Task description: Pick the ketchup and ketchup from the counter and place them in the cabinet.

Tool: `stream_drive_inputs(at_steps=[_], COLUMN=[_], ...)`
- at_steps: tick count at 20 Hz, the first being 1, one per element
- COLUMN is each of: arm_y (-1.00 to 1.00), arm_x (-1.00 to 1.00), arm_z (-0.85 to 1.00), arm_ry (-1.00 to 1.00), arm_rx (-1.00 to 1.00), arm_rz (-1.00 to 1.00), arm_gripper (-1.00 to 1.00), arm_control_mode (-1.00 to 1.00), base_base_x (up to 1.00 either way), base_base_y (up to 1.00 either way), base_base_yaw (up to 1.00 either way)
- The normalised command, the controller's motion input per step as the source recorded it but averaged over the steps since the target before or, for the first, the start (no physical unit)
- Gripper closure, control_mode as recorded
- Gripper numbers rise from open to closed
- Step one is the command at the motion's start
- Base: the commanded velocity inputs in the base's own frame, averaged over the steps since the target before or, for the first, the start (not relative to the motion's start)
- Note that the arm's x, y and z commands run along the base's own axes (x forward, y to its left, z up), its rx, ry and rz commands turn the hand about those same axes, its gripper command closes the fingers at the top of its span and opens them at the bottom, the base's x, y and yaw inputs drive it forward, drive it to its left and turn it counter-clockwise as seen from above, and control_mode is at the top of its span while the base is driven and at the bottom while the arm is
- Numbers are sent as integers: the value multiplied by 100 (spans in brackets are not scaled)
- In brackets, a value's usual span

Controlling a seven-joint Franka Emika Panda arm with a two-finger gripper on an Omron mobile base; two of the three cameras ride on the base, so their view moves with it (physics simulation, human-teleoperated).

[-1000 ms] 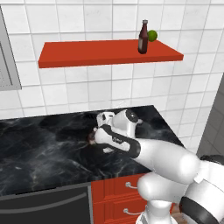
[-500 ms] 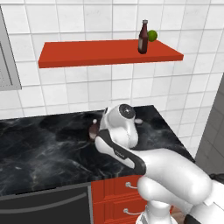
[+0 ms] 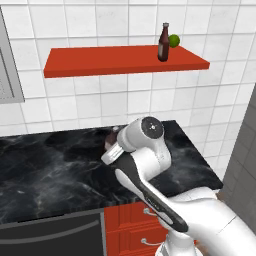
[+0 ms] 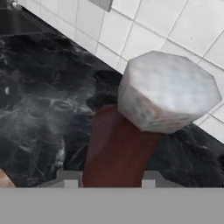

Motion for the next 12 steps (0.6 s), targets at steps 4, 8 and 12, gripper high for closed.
stream_drive_inputs(at_steps=[4,8,12], arm_y=[0,-8,-19], arm_x=[-78,-59,-24], arm_z=[70,95,99], arm_ry=[1,0,3], arm_rx=[22,24,23], arm_rz=[-39,-35,-33], arm_gripper=[100,100,100], arm_control_mode=[-100,-100,-100], base_base_x=[0,0,0], base_base_y=[0,0,0], base_base_yaw=[0,0,0])
